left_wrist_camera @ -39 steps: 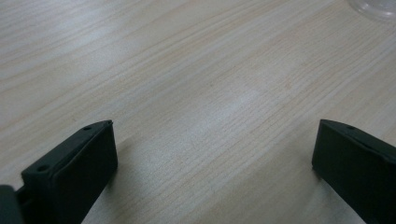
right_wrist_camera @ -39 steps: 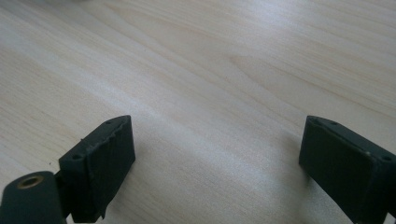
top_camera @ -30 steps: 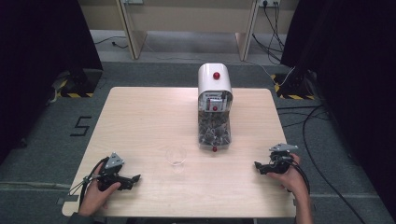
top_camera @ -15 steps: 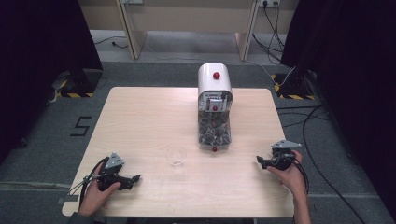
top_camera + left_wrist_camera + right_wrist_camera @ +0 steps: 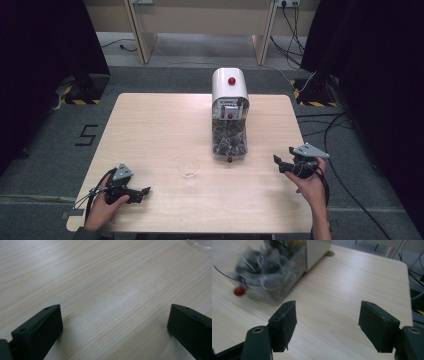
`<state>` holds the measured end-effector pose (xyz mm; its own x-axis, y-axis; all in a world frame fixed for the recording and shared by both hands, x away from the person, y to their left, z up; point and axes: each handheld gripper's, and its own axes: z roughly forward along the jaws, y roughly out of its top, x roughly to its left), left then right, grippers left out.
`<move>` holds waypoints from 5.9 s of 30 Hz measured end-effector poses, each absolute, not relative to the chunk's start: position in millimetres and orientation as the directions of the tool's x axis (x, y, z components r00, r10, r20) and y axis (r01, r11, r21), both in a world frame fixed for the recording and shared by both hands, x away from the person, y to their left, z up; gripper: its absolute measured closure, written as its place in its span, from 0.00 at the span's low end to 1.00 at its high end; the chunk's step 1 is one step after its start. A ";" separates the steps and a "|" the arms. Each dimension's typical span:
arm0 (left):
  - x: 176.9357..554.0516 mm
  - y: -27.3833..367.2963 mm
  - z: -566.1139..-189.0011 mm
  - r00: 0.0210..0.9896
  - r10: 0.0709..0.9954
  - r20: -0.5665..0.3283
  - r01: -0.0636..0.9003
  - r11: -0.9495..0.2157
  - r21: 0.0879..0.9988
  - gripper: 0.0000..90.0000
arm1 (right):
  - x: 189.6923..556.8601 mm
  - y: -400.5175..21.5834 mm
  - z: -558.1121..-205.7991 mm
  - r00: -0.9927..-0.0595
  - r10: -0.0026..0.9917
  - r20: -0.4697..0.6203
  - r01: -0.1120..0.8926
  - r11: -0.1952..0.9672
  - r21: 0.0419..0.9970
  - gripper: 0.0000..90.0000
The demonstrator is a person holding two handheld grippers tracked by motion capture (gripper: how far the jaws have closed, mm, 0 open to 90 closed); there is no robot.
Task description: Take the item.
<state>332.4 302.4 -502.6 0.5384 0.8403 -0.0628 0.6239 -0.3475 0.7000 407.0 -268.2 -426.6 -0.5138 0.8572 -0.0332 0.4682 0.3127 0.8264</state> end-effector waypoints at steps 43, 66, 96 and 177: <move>334.5 302.2 -502.7 0.540 0.839 -0.063 0.624 -0.349 0.699 0.00 | 431.2 -198.1 -410.1 -0.652 0.758 -0.010 0.379 0.337 0.862 0.45; 334.5 302.2 -502.7 0.540 0.839 -0.063 0.624 -0.349 0.699 0.00 | 448.9 -151.7 -417.4 -0.721 0.692 -0.025 0.351 0.396 0.849 0.49; 334.5 302.2 -502.7 0.541 0.839 -0.063 0.624 -0.349 0.699 0.00 | 465.3 -113.9 -441.9 -0.766 0.642 -0.023 0.361 0.461 0.811 0.50; 335.5 302.1 -502.8 0.541 0.839 -0.062 0.622 -0.350 0.700 0.00 | 447.2 -131.8 -393.3 -0.792 0.607 -0.063 0.193 0.347 0.918 1.00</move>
